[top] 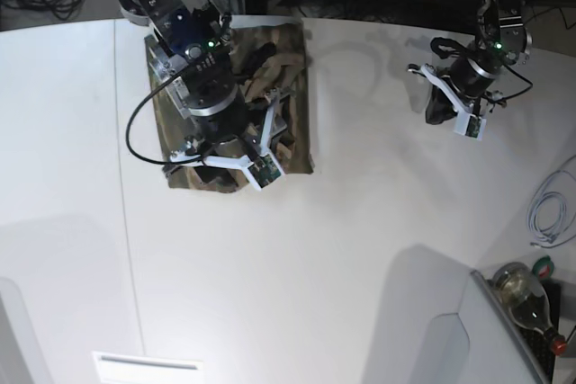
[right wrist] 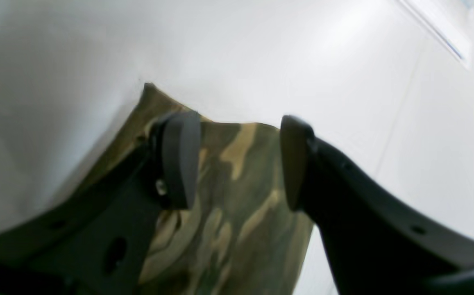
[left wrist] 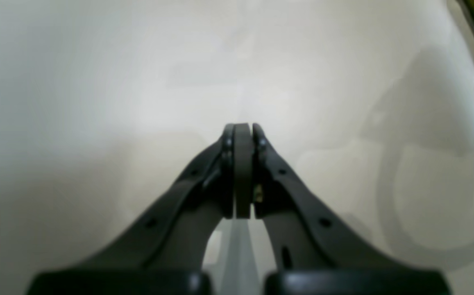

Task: Layout the t-shirt on the table in an organized manner, then fold the t-shirt properly
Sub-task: 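Grasp the folded shirt's edge with the right gripper and drag it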

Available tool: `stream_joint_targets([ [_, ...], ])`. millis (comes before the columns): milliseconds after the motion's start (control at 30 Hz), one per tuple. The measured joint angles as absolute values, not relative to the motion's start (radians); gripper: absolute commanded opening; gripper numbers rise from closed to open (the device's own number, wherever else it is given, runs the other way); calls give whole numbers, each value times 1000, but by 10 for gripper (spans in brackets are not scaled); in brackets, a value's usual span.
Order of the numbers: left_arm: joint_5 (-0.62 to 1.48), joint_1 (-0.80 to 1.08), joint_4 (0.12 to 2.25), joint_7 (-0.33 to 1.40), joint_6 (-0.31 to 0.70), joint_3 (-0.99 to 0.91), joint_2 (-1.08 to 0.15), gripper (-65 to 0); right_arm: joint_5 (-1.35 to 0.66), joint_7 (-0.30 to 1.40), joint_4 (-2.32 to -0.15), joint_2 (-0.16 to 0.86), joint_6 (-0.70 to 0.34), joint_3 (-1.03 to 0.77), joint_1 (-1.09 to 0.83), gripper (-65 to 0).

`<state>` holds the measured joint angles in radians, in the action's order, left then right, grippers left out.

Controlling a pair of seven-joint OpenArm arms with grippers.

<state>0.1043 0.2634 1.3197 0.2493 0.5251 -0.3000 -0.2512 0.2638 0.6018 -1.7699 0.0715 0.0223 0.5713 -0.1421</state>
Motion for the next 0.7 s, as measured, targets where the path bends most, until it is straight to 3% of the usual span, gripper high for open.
stream_joint_targets([
  [100,102,263,1324,251,525,-302,-245,-650,326,644,-1709,67,26,680,-110,-348],
  [233,105,264,1325,250,525,-307,-251,-650,409,658,-1583,-11,109,764,-62,-347],
  [400,105,296,1329,243,532,-419,-252,-650,473,662,-1366,-93,123,768,-11,-350],
  [700,104,300,1323,244,532,-509,-252,-650,476,617,-1249,-97,172,761,44,-353],
])
